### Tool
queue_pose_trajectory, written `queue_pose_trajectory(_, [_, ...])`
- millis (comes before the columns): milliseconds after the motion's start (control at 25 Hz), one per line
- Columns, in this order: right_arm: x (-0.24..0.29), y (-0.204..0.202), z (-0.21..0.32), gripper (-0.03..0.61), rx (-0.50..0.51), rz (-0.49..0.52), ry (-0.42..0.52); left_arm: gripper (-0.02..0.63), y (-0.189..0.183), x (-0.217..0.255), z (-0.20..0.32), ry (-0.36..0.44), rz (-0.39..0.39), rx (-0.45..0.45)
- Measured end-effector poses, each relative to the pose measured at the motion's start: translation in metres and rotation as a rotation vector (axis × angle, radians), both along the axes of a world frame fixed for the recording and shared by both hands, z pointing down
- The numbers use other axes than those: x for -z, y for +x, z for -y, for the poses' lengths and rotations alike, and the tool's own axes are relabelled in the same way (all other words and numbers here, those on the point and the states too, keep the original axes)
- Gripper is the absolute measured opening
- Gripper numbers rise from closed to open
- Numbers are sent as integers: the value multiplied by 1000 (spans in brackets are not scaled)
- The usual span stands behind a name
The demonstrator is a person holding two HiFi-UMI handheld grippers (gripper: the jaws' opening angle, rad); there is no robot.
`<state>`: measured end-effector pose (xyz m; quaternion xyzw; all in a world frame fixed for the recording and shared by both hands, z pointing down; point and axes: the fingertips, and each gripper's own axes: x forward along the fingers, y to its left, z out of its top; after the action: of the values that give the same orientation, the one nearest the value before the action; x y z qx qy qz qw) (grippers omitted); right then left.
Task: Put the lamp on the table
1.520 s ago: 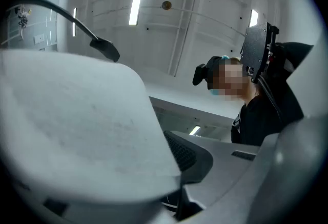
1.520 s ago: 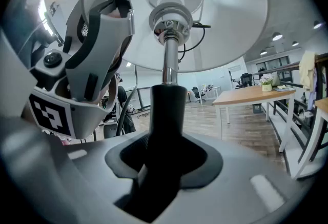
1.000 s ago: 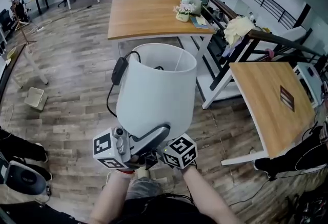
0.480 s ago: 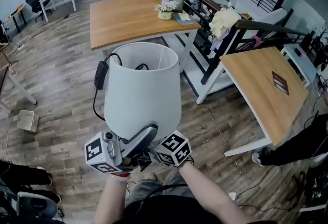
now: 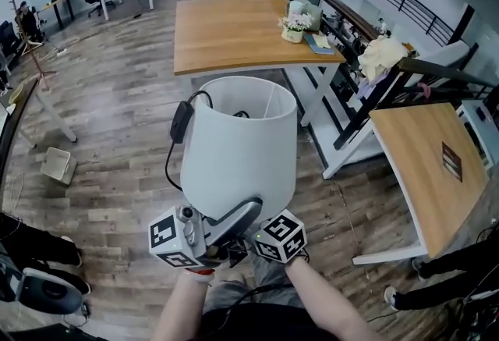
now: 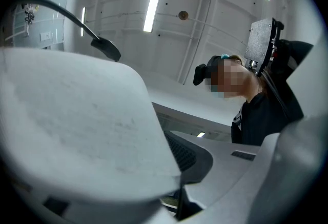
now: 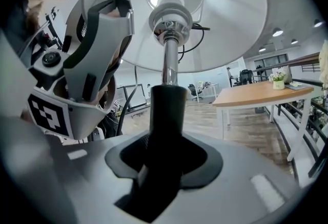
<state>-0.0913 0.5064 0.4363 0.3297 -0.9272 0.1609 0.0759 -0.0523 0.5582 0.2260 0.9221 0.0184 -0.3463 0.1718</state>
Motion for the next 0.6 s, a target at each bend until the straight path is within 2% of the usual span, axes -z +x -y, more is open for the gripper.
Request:
queue_pose_trajectory(280, [1, -1, 67, 167, 36, 38, 8, 35, 8, -1, 68, 12, 38, 41])
queue_pose_trajectory(600, [5, 35, 171, 167, 72, -13, 40, 31, 34, 2, 169, 0, -15, 46])
